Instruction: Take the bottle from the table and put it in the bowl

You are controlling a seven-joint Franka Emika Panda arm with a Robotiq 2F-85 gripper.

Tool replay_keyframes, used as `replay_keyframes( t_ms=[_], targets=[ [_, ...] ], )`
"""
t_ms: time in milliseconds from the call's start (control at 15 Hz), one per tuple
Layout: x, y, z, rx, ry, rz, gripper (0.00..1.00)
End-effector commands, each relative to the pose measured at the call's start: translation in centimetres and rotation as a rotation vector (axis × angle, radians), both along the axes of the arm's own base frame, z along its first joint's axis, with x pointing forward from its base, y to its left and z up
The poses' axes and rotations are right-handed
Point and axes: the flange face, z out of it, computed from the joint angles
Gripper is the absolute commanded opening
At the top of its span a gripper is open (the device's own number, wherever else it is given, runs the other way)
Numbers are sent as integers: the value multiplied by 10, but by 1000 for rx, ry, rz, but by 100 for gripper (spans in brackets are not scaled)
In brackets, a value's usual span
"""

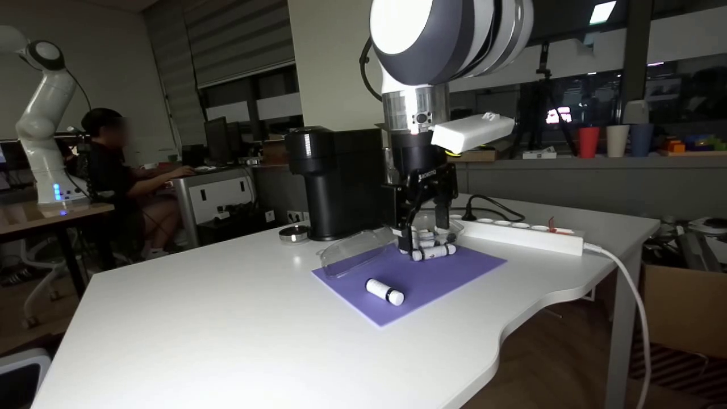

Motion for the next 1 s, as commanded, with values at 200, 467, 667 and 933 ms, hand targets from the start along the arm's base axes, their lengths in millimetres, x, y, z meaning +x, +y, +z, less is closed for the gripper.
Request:
replay_keyframes(
  t_ms=[200,467,667,933],
  targets=[
    [1,-3,7,0,-10,-2,100],
    [1,-3,7,0,-10,-1,100],
    [28,-10,7,3,-66,-9,100],
    [68,-6,-2,30,-124,-19,100]
  ],
)
